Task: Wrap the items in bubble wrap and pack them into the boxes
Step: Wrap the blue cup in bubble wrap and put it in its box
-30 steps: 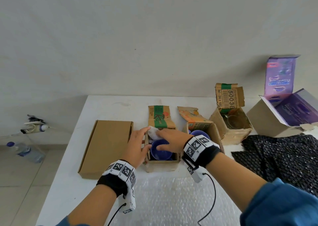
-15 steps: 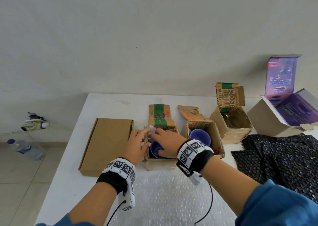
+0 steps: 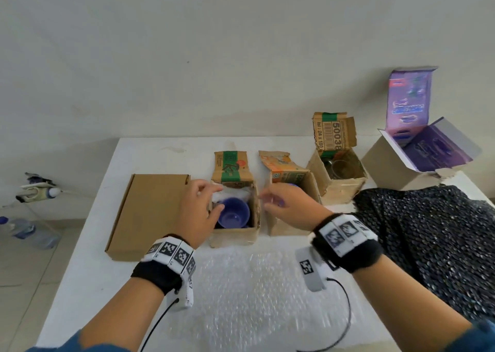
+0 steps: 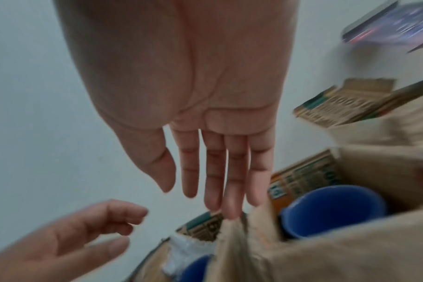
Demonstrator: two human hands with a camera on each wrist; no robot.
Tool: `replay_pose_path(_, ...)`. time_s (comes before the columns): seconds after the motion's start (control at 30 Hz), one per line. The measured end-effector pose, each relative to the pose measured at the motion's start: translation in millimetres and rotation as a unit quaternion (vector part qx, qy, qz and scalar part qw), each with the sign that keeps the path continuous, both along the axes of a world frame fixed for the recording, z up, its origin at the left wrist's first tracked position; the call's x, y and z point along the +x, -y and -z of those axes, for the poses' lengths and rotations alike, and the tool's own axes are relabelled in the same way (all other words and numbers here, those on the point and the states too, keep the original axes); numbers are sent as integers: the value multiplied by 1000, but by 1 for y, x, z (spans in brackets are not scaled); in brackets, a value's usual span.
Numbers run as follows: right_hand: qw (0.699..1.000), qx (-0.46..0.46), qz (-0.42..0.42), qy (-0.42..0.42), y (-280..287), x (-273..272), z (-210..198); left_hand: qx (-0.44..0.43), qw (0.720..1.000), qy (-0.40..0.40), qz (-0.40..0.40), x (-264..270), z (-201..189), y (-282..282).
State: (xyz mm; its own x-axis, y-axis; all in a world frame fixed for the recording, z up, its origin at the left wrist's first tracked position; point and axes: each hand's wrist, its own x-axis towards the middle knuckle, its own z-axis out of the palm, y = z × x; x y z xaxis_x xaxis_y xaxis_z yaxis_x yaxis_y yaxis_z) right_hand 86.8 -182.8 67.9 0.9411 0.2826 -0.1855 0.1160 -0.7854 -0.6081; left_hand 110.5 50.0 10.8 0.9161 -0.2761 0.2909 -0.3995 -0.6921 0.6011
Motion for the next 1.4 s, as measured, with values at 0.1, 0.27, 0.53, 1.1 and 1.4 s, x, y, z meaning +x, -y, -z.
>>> replay_pose_path(0.1, 997, -48, 8, -53, 44, -41, 19, -13, 996, -1, 86, -29, -10, 18)
replay_pose_path(0.27, 973, -173, 75, -134, 94, -99, 85, 145, 949, -215, 180, -71, 10, 59)
replay_pose_path(0.53, 974, -173, 103, -105, 100, -126, 121, 300, 908, -244, 162, -94, 57, 101)
replay_pose_path(1.1, 987, -86, 103, -92, 107, -107, 94, 30, 979, -186, 79, -84, 5, 85)
replay_pose_path(1.4, 957, 274, 99, -10, 42, -71, 9, -285, 934, -208, -56, -58, -39, 84)
